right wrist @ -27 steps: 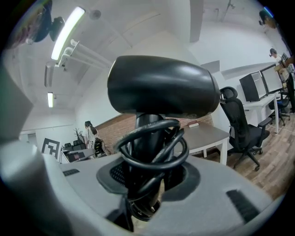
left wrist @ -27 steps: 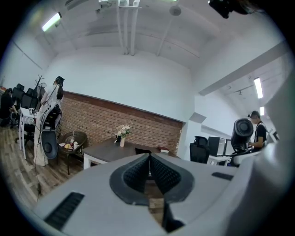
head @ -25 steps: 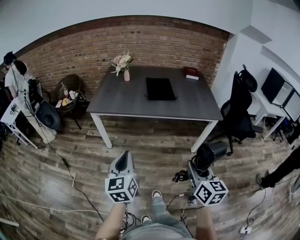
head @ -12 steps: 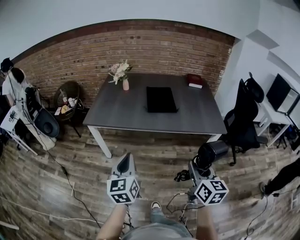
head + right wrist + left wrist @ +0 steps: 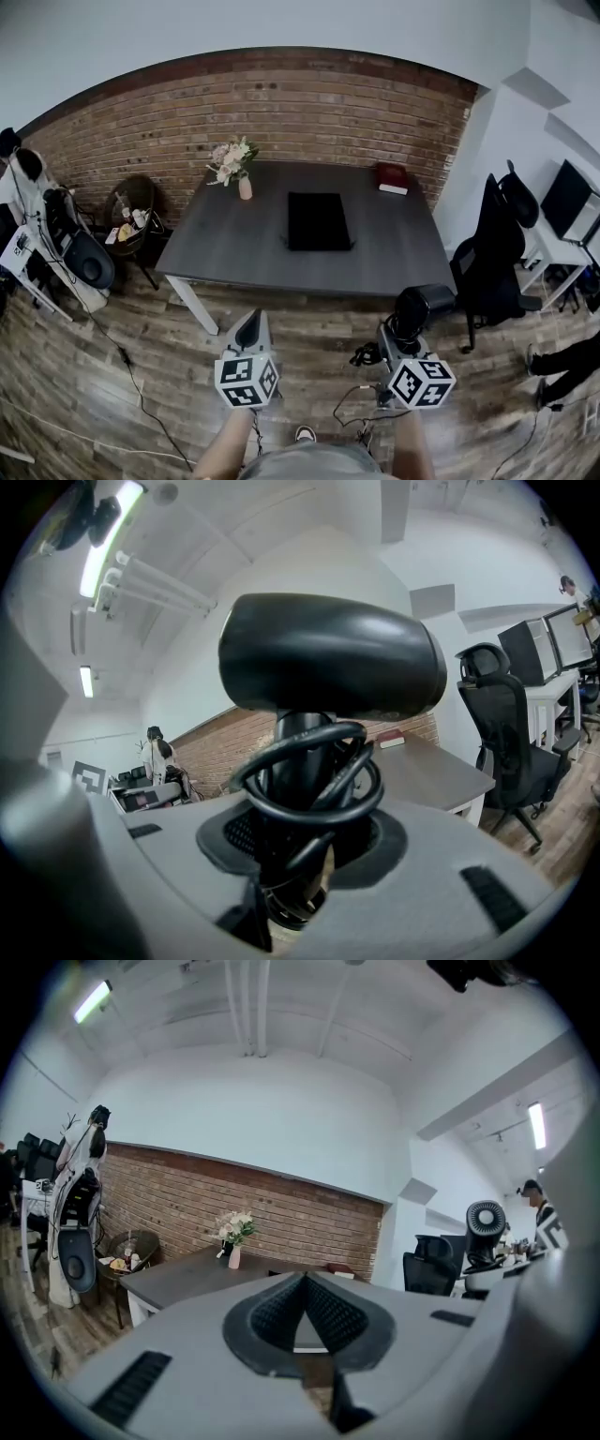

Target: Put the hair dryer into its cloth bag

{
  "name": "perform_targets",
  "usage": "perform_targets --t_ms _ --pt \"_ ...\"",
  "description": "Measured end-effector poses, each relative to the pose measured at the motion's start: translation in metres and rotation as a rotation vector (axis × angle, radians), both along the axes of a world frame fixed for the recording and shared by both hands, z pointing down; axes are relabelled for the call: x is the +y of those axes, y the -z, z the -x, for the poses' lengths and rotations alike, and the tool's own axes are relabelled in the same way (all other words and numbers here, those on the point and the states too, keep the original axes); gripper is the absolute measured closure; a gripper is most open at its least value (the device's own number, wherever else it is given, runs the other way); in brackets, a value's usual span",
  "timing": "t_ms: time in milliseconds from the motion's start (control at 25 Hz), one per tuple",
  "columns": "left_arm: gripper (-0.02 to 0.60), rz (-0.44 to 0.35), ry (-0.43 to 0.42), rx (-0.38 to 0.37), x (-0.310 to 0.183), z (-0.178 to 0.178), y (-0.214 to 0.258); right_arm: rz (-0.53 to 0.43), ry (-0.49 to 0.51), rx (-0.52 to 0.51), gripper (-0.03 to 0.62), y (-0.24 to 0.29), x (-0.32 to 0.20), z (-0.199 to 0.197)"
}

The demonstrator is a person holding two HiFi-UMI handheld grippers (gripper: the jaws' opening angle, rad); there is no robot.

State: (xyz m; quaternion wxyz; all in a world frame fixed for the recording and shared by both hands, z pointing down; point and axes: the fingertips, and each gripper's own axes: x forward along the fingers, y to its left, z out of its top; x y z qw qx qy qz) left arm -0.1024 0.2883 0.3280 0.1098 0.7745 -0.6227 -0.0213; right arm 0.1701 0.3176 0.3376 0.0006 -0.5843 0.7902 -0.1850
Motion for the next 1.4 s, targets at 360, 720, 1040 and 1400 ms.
perform_targets --t_ms 360,720,1040,1400 --pt "0.574 -0.001 0.003 -0.027 -0.059 -0.013 0.004 0.008 -0.006 -0.020 0.447 -0.004 -0.058 -0.021" --pt "0.574 0.027 -0.008 -0.035 -0.106 -0.007 -0.014 0.052 -0.035 -0.029 0.447 -0.025 -0.099 -0.025" --pt "0.574 0.003 -0.026 -0.010 -0.203 0.015 -0.019 0.069 -0.103 0.001 0.448 -0.034 -0.168 -0.019" --pt "0.574 0.038 -0.119 -0.009 -0.324 0.020 -0.022 0.077 -0.184 0.002 0.447 -0.023 -0.262 -0.001"
